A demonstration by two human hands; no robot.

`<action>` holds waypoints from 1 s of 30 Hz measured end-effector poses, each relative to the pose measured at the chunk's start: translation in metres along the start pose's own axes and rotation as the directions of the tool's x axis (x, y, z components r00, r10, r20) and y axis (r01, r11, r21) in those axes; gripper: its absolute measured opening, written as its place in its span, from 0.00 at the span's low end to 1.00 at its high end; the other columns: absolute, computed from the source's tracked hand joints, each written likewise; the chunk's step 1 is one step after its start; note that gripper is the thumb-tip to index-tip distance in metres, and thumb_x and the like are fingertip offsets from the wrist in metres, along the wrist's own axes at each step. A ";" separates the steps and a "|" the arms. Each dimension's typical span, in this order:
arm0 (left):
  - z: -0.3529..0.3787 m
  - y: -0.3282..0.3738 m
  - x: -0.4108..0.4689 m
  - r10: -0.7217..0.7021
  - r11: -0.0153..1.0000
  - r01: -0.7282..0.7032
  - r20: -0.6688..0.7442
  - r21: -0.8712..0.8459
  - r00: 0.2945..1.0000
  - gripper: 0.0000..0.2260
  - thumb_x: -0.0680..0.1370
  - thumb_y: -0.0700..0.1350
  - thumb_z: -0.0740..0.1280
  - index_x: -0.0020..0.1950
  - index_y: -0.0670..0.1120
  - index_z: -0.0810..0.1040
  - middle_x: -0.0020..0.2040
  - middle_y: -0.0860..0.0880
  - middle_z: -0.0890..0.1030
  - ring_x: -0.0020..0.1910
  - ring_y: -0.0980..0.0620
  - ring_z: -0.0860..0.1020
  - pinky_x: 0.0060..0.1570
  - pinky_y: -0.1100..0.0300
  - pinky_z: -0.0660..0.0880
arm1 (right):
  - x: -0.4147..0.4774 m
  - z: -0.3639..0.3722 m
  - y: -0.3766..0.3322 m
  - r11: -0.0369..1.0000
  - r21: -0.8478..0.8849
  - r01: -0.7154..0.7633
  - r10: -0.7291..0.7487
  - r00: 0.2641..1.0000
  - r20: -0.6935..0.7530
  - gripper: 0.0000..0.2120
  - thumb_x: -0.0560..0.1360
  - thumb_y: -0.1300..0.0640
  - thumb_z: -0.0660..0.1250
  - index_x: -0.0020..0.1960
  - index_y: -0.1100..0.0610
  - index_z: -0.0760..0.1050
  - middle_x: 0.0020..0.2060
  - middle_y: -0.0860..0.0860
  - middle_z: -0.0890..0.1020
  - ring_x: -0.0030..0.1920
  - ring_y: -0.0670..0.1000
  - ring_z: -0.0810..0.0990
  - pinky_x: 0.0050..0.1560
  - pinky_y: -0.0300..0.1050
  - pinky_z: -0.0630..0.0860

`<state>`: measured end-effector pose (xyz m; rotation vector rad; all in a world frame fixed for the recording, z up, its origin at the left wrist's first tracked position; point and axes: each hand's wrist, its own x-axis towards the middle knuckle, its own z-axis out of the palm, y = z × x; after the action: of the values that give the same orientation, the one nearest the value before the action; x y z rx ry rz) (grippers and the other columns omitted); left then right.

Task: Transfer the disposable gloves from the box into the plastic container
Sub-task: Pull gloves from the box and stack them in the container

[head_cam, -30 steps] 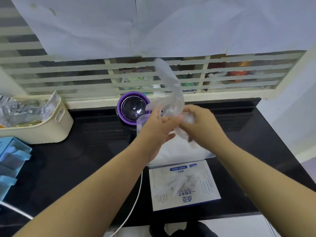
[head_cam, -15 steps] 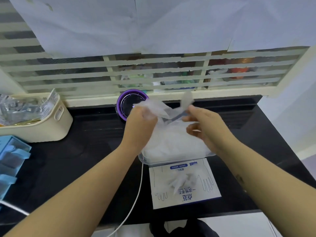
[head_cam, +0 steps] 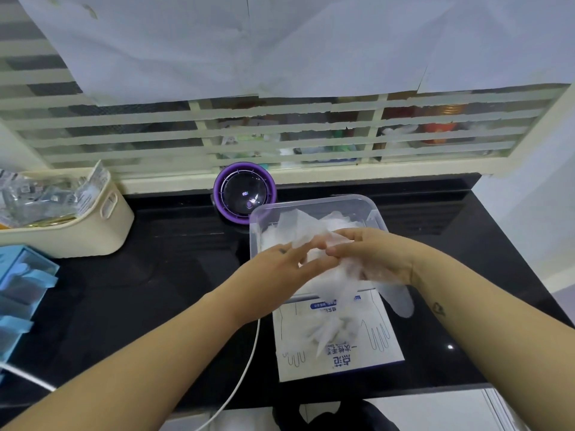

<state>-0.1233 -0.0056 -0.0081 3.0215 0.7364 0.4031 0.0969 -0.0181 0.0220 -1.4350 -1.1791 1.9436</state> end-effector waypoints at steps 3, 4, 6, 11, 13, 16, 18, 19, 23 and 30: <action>0.002 -0.003 -0.008 0.034 0.999 -0.035 -0.050 -0.033 0.998 0.36 0.68 0.33 0.72 0.72 0.52 0.62 0.65 0.48 0.66 0.40 0.50 0.78 0.38 0.54 0.80 | 0.006 -0.002 0.006 1.000 0.020 0.005 -0.003 0.993 -0.118 0.12 0.74 0.56 0.69 0.57 0.57 0.80 0.50 0.57 0.84 0.49 0.56 0.81 0.58 0.54 0.76; 0.002 -0.003 -0.011 0.043 0.998 -0.046 -0.069 -0.049 0.997 0.32 0.71 0.36 0.70 0.71 0.52 0.63 0.64 0.50 0.67 0.39 0.50 0.78 0.38 0.54 0.79 | 0.007 -0.003 0.006 0.999 0.047 0.005 0.002 0.990 -0.142 0.09 0.75 0.55 0.69 0.53 0.57 0.81 0.48 0.57 0.84 0.48 0.56 0.81 0.59 0.55 0.75; -0.003 -0.004 -0.016 -0.064 0.982 0.039 -0.137 -0.182 0.988 0.19 0.76 0.44 0.64 0.67 0.51 0.68 0.61 0.53 0.70 0.41 0.54 0.78 0.42 0.55 0.79 | 0.006 -0.004 0.005 0.994 0.112 0.007 0.009 0.990 -0.140 0.07 0.75 0.55 0.68 0.48 0.58 0.81 0.45 0.57 0.83 0.45 0.55 0.81 0.57 0.55 0.77; -0.027 -0.004 0.002 -0.728 0.501 0.498 -0.033 -0.707 0.685 0.06 0.78 0.51 0.60 0.48 0.55 0.76 0.56 0.61 0.72 0.57 0.64 0.72 0.58 0.71 0.68 | 0.005 -0.008 0.004 0.996 0.083 0.020 -0.018 1.000 -0.017 0.10 0.75 0.52 0.66 0.46 0.57 0.81 0.43 0.51 0.82 0.43 0.51 0.77 0.43 0.42 0.71; -0.034 -0.006 0.014 -0.777 0.071 0.523 0.281 -0.849 0.563 0.04 0.79 0.47 0.63 0.50 0.53 0.78 0.52 0.59 0.77 0.55 0.58 0.74 0.59 0.63 0.71 | 0.007 -0.010 0.006 0.992 0.127 0.022 -0.022 1.000 -0.004 0.09 0.72 0.51 0.67 0.44 0.53 0.84 0.44 0.50 0.83 0.47 0.53 0.76 0.52 0.48 0.68; -0.038 -0.004 0.015 -0.579 -0.408 0.420 0.585 -0.811 0.568 0.09 0.75 0.45 0.68 0.56 0.49 0.79 0.54 0.51 0.81 0.55 0.49 0.79 0.59 0.52 0.75 | 0.008 -0.011 0.006 0.977 0.209 0.028 -0.036 0.999 0.035 0.09 0.70 0.53 0.66 0.43 0.54 0.84 0.43 0.51 0.84 0.45 0.51 0.81 0.55 0.48 0.72; -0.037 0.002 0.014 -0.539 -0.422 0.411 0.589 -0.808 0.603 0.09 0.76 0.42 0.68 0.56 0.47 0.79 0.53 0.49 0.83 0.51 0.50 0.82 0.54 0.56 0.78 | 0.007 -0.010 0.006 0.970 0.243 0.022 -0.034 0.998 0.047 0.09 0.71 0.55 0.66 0.45 0.57 0.84 0.44 0.53 0.83 0.44 0.51 0.82 0.54 0.48 0.76; -0.036 0.005 0.015 -0.566 -0.357 0.427 0.556 -0.831 0.609 0.09 0.77 0.39 0.67 0.56 0.46 0.79 0.54 0.49 0.83 0.49 0.52 0.83 0.52 0.58 0.79 | 0.006 -0.011 0.006 0.970 0.241 0.017 -0.023 0.999 0.024 0.09 0.71 0.56 0.66 0.45 0.57 0.83 0.44 0.54 0.83 0.45 0.52 0.82 0.55 0.49 0.76; -0.036 0.004 0.021 -0.700 0.203 0.619 0.329 -0.759 0.634 0.14 0.78 0.40 0.67 0.63 0.51 0.76 0.52 0.52 0.82 0.45 0.49 0.82 0.46 0.62 0.78 | 0.001 -0.016 0.002 0.991 -0.126 0.045 -0.078 0.960 -0.269 0.12 0.76 0.51 0.66 0.57 0.54 0.79 0.49 0.50 0.84 0.51 0.51 0.81 0.61 0.51 0.74; -0.039 0.001 0.027 -0.637 0.535 0.607 0.192 -0.587 0.747 0.25 0.78 0.42 0.67 0.73 0.54 0.65 0.46 0.51 0.80 0.38 0.57 0.78 0.40 0.72 0.75 | -0.019 0.009 -0.028 0.588 -0.742 0.321 -0.700 0.662 -0.268 0.07 0.73 0.52 0.67 0.52 0.47 0.76 0.43 0.38 0.78 0.45 0.38 0.77 0.48 0.31 0.74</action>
<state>-0.1099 0.0036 0.0361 1.9536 1.3059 0.5422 0.0914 -0.0208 0.0567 -1.5165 -1.8034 0.6181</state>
